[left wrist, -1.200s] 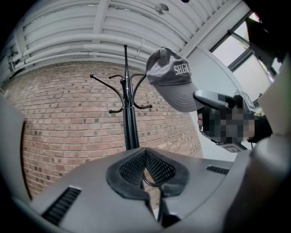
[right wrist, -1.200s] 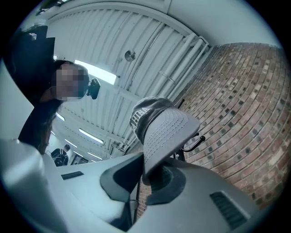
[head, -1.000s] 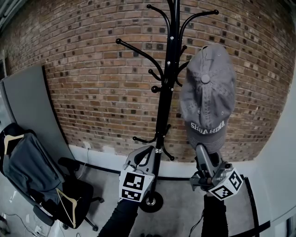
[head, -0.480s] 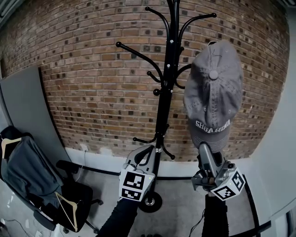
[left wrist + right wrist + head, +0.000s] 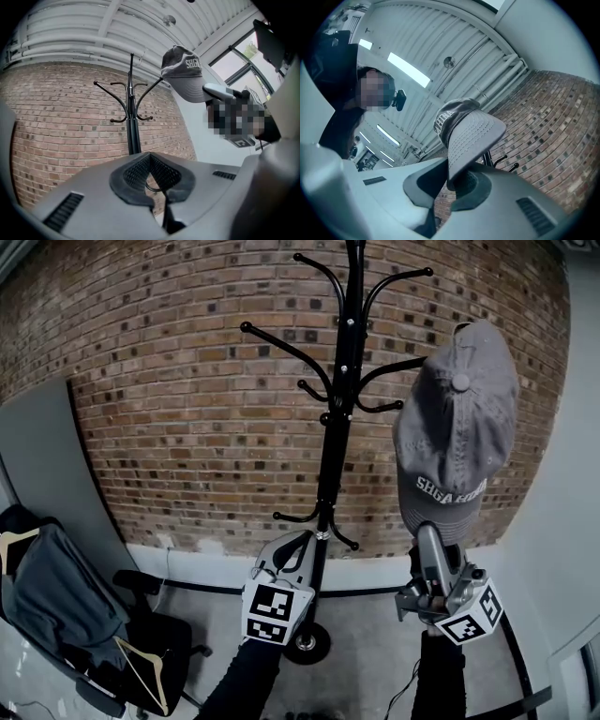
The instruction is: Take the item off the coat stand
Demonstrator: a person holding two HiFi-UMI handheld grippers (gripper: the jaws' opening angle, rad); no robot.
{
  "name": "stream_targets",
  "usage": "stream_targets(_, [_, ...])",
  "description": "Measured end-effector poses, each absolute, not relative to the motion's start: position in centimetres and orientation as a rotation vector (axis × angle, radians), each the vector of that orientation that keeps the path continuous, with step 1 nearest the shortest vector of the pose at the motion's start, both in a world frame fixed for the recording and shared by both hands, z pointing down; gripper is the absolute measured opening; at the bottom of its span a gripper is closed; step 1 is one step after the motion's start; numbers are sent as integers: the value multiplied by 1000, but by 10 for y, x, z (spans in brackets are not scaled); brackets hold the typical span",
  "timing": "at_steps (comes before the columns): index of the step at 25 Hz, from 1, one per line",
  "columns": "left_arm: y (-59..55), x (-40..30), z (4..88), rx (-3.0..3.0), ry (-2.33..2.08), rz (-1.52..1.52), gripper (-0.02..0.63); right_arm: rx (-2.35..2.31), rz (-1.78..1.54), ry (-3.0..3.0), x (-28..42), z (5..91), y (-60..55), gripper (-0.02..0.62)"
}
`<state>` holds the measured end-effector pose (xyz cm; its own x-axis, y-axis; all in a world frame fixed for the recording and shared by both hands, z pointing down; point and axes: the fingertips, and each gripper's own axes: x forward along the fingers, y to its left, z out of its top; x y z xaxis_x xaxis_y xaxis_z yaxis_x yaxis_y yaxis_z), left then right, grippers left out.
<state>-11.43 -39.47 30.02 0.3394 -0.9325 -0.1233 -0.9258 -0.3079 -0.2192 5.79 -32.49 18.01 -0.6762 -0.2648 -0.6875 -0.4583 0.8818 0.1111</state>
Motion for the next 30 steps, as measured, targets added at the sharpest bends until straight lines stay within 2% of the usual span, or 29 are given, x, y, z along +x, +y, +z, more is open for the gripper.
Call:
stream_targets(13, [-354,-113,306,-2455,1570,-5,5,-710,367,2334,59,194,-277,23])
stream_targets(30, [-296,-33,309,-2527,1524,33,6,-895,318,2323,145,214,-228,23])
